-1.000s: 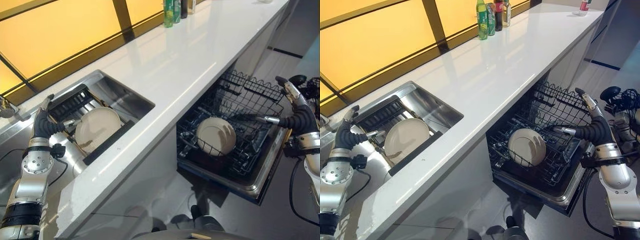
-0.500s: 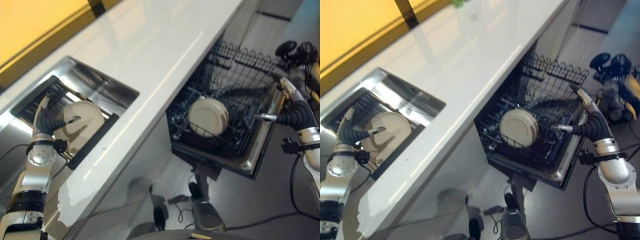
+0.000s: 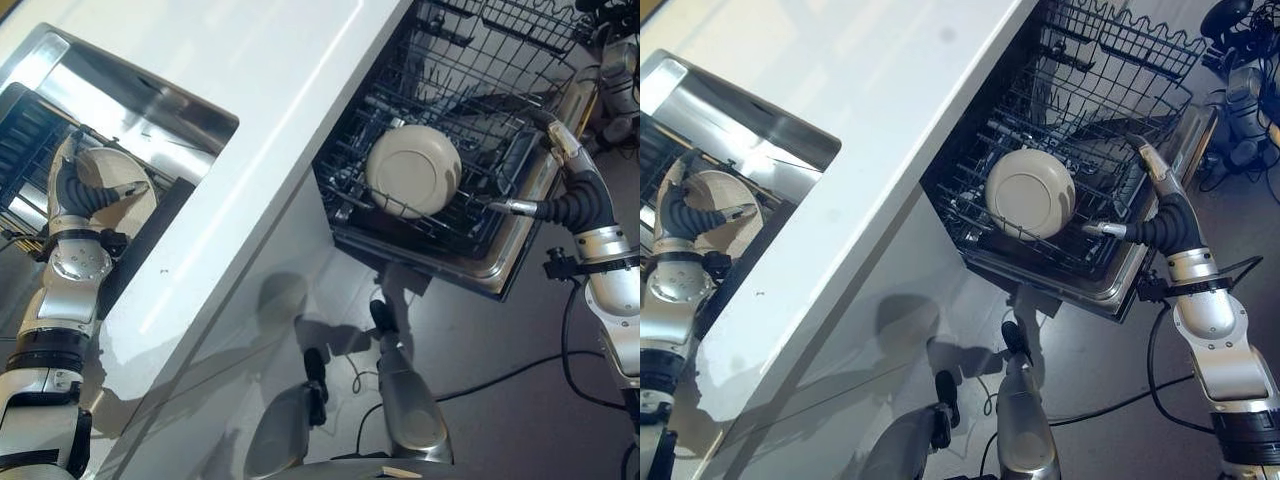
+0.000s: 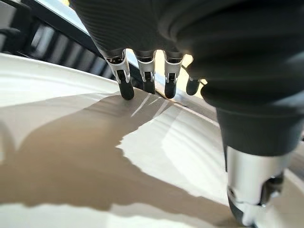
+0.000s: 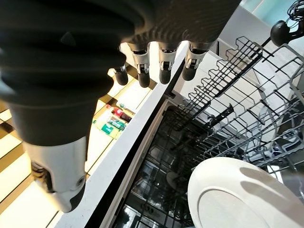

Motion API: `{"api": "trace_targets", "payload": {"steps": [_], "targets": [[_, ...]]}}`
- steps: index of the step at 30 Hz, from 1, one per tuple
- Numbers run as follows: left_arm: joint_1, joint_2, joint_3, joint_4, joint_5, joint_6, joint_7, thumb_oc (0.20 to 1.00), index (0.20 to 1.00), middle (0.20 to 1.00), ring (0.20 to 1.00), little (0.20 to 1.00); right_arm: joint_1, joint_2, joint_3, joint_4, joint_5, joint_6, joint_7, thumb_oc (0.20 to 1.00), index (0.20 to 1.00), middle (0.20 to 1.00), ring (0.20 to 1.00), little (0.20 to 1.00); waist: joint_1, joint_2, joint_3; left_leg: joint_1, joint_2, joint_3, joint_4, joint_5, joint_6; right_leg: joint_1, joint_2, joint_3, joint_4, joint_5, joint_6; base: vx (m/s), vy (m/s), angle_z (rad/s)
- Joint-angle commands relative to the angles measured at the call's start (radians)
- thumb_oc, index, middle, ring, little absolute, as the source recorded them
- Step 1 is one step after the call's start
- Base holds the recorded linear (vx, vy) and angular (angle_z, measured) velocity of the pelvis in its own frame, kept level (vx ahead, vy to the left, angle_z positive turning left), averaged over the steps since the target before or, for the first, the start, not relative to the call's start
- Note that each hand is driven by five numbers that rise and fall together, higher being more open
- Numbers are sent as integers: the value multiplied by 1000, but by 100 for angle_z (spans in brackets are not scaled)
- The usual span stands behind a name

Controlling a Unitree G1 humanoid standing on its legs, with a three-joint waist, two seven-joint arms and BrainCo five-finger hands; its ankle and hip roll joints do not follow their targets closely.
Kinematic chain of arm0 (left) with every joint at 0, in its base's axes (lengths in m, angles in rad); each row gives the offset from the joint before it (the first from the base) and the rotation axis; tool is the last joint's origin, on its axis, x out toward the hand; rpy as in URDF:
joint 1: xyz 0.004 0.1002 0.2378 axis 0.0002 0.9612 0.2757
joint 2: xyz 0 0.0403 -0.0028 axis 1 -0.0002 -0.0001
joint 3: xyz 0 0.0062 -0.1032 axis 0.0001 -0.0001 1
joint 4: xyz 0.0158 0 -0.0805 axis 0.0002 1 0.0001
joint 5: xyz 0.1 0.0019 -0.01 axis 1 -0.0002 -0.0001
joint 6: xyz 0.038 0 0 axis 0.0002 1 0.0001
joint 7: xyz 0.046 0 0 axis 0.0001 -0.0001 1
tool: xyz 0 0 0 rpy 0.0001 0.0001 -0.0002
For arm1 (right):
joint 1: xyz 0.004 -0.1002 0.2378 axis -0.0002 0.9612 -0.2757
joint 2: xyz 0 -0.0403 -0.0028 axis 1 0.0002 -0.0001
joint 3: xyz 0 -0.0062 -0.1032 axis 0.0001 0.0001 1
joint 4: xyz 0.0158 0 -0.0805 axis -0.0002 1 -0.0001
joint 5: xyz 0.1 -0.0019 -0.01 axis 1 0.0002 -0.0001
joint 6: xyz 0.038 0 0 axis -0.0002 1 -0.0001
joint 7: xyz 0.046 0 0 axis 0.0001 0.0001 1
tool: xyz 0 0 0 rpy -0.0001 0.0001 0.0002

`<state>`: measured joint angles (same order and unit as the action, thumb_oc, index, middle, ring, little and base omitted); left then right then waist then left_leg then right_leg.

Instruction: Pick up plates and place into dishwasher.

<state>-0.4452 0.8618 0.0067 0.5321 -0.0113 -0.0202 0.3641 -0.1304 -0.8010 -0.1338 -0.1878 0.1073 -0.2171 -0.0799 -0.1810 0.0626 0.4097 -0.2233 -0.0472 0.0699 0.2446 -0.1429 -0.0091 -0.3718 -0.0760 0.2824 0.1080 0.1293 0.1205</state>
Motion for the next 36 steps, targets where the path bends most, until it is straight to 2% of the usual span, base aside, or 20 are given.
{"api": "trace_targets", "payload": {"steps": [1, 7, 13, 16, 21, 23, 24, 25, 30, 33, 36], "targets": [[-40, 121, -24, 107, 91, 104, 17, 1000, 1000, 1000, 1000, 1000, -90, -63, -7, -34, -5, -5, -35, 1000, 1000, 1000, 1000, 1000, -2, -3, 4, -83, -44, -25, -34, 74, 26, -32, -13, -49, 95, -61, -2, 1, 17, -5], [-37, 177, -45, 128, 220, 230, -20, 1000, 1000, 1000, 1000, 1000, -80, -86, -20, -38, 11, 1, -34, 1000, 1000, 1000, 1000, 1000, 9, 5, 3, -78, -49, -33, -38, 75, 25, -23, -22, -68, 92, -68, -6, 24, 8, -1], [-6, 179, -5, 130, 231, 270, 1, 1000, 1000, 1000, 1000, 1000, -69, -94, -32, -38, 18, 16, -21, 1000, 1000, 1000, 1000, 1000, 18, 10, -6, -63, -51, -45, -40, 73, 22, -7, -22, -79, 98, -89, -9, 53, 11, 2], [-5, 174, -3, 128, 234, 280, -53, 1000, 1000, 1000, 1000, 1000, -82, -96, -29, -37, 17, 24, -18, 1000, 1000, 1000, 1000, 1000, 21, 14, -5, -64, -51, -50, -39, 74, 21, -9, -21, -83, 106, -95, -11, 7, 8, 4], [-32, 163, -67, 118, 152, 253, -293, 1000, 1000, 1000, 1000, 1000, -119, -98, -13, -38, 11, 56, -23, 1000, 1000, 1000, 1000, 1000, 23, 18, 8, -74, -51, -55, -28, 72, 23, -15, -22, -93, 116, -97, -12, -11, -13, 7], [-27, 162, -108, 105, 123, 225, -407, 1000, 1000, 1000, 1000, 1000, -127, -105, -14, -37, 11, 62, -24, 1000, 1000, 1000, 1000, 1000, 23, 24, 14, -75, -52, -55, -26, 73, 24, -15, -23, -97, 116, -93, -12, -11, 6, 5], [-23, 167, -128, 102, 103, 190, -441, 1000, 1000, 1000, 1000, 1000, -128, -111, -14, -37, 14, 64, -26, 1000, 1000, 1000, 1000, 1000, 21, 26, 16, -74, -52, -54, -26, 72, 25, -14, -23, -97, 115, -92, -11, 0, 0, 0], [-21, 175, -145, 86, 45, 171, -482, 1000, 1000, 1000, 1000, 1000, -129, -119, -13, -37, 17, 65, -30, 1000, 1000, 1000, 1000, 1000, 19, 29, 19, -73, -51, -51, -26, 72, 25, -13, -24, -97, 114, -90, -10, 0, 0, 0], [7, 167, -128, -6, -268, 60, -632, 1000, 1000, 1000, 1000, 1000, -85, -138, -45, -33, 35, 27, -14, 1000, 1000, 1000, 1000, 1000, 11, 37, 21, -62, -48, -37, -27, 67, 27, -1, -27, -94, 110, -95, -6, 17, 39, 1], [45, 145, -100, -92, -390, 38, -692, 1000, 1000, 1000, 1000, 1000, -52, -129, -68, -29, 30, -4, 3, 1000, 1000, 1000, 1000, 1000, 11, 44, 19, -56, -49, -35, -28, 66, 29, 4, -29, -94, 109, -97, -4, 11, 26, 1], [51, 128, -110, -155, -483, 33, -739, 1000, 1000, 1000, 1000, 1000, -52, -128, -59, -25, 28, -7, -2, 1000, 1000, 1000, 1000, 1000, 13, 45, 15, -54, -50, -36, -29, 65, 32, 8, -31, -97, 106, -98, -4, -3, -6, 1]]}}
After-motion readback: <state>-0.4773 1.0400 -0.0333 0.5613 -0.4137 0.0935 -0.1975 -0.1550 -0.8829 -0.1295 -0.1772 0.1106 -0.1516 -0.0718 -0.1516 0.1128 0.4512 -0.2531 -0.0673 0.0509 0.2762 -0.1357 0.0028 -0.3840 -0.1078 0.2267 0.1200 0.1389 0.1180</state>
